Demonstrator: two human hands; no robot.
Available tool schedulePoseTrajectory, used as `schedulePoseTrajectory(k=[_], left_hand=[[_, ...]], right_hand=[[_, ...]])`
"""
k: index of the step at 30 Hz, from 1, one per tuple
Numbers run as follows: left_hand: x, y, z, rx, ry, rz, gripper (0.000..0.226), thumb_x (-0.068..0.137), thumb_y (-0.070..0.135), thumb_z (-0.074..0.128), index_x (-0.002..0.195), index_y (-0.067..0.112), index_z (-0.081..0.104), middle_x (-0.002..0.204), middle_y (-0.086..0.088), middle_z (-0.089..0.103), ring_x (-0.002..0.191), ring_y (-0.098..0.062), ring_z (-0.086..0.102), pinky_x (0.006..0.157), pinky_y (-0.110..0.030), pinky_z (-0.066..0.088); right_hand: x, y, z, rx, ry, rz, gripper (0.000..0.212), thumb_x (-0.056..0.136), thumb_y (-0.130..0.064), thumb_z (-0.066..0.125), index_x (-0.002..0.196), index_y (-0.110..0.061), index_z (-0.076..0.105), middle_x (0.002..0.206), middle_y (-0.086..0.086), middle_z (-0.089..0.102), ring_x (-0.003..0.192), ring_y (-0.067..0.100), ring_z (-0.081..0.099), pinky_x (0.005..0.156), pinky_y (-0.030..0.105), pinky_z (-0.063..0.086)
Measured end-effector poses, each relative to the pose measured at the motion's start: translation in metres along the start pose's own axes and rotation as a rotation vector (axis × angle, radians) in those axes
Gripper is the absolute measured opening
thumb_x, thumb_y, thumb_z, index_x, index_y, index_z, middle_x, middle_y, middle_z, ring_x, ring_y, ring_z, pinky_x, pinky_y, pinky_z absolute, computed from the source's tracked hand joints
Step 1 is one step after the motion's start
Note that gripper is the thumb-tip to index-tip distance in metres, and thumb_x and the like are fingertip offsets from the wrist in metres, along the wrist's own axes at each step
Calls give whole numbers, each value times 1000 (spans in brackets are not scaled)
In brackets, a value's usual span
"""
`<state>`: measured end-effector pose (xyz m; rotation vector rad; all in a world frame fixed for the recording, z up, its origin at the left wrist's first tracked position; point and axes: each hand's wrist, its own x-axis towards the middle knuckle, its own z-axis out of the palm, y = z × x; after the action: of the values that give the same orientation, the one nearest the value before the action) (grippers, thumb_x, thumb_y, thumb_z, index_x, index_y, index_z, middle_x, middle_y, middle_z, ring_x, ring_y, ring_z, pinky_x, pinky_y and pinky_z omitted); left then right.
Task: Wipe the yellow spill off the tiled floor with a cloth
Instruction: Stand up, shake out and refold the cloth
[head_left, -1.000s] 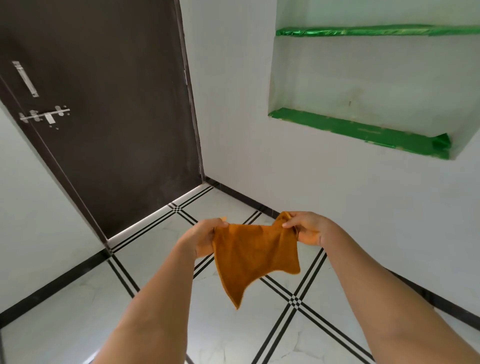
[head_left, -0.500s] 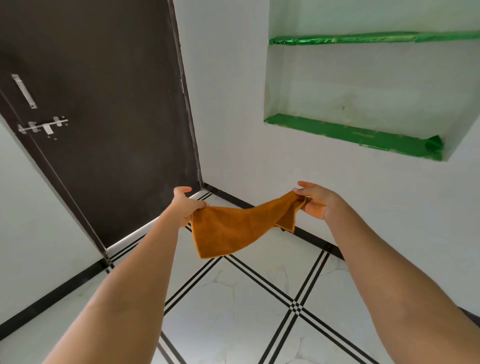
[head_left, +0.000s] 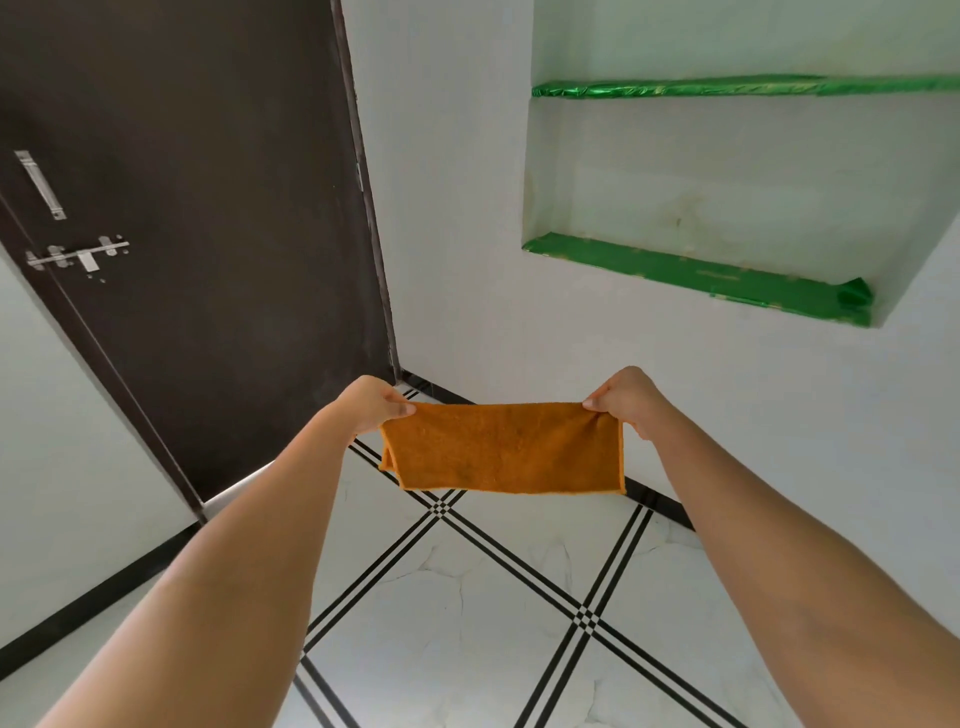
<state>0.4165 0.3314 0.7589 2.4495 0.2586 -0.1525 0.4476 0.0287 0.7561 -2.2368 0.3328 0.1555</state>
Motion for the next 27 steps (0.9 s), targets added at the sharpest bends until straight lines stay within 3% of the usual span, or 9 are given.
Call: schedulePoseTrajectory(k=[6, 9, 12, 15, 18, 20, 23, 25, 27], left_hand=[[-4, 6, 15, -247, 155, -44, 23, 93, 35, 54, 99, 13, 57, 93, -5, 54, 91, -22, 53, 77, -32, 44], [-11, 14, 26, -369, 208, -73, 18, 93, 33, 54, 88, 16, 54, 85, -3, 50, 85, -21, 50, 74, -31, 42], [-19, 26, 42, -537, 114, -83, 14, 92, 28, 57, 84, 16, 55, 86, -5, 53, 83, -21, 55, 73, -31, 46], [-27, 36, 61, -625, -56, -55, 12, 92, 22, 57, 97, 11, 56, 100, -8, 57, 95, -23, 57, 73, -29, 50], [-31, 46, 74, -743, -236, -40, 32, 91, 31, 58, 108, 3, 60, 110, -12, 63, 95, -22, 62, 68, -26, 53], [-32, 49, 77, -718, -304, -25, 42, 88, 39, 60, 112, 5, 62, 107, -11, 66, 97, -23, 63, 79, -33, 54], [-30, 46, 77, -689, -312, 13, 37, 88, 22, 62, 121, 5, 58, 111, -12, 64, 101, -24, 61, 81, -32, 52], [-29, 44, 75, -696, -277, 24, 35, 90, 10, 58, 124, 3, 56, 116, -12, 60, 108, -26, 56, 83, -32, 49], [-28, 46, 69, -610, -232, 43, 32, 92, 12, 55, 124, 7, 55, 118, -9, 57, 110, -26, 52, 87, -35, 45]], right_hand=[[-18, -1, 3, -23, -40, -126, 20, 90, -19, 61, 103, -3, 63, 111, 11, 59, 110, 28, 52, 90, 35, 41], [-27, -7, 9, 35, 4, -148, 15, 88, -19, 64, 96, -7, 63, 100, 8, 59, 98, 26, 55, 85, 38, 48], [-35, -17, 20, 143, -48, -53, 14, 83, -15, 69, 91, -4, 62, 85, 11, 62, 80, 25, 62, 68, 38, 57], [-50, -27, 32, 376, -198, 50, 18, 81, -5, 70, 93, 5, 61, 78, 17, 63, 66, 25, 65, 51, 34, 56], [-57, -31, 45, 548, -308, 94, 27, 86, -9, 64, 104, 12, 61, 89, 23, 66, 78, 31, 67, 63, 40, 58], [-58, -31, 50, 600, -379, 113, 30, 95, -20, 53, 105, 7, 62, 96, 23, 67, 85, 32, 68, 74, 40, 57], [-57, -27, 48, 747, -460, 152, 37, 101, -27, 38, 101, 3, 59, 95, 22, 66, 87, 32, 66, 80, 39, 55], [-57, -24, 45, 786, -438, 125, 32, 99, -26, 42, 109, 1, 56, 97, 20, 66, 86, 31, 66, 78, 38, 55], [-53, -18, 44, 585, -315, 22, 28, 93, -20, 55, 118, -6, 56, 106, 15, 65, 86, 24, 64, 79, 35, 54]])
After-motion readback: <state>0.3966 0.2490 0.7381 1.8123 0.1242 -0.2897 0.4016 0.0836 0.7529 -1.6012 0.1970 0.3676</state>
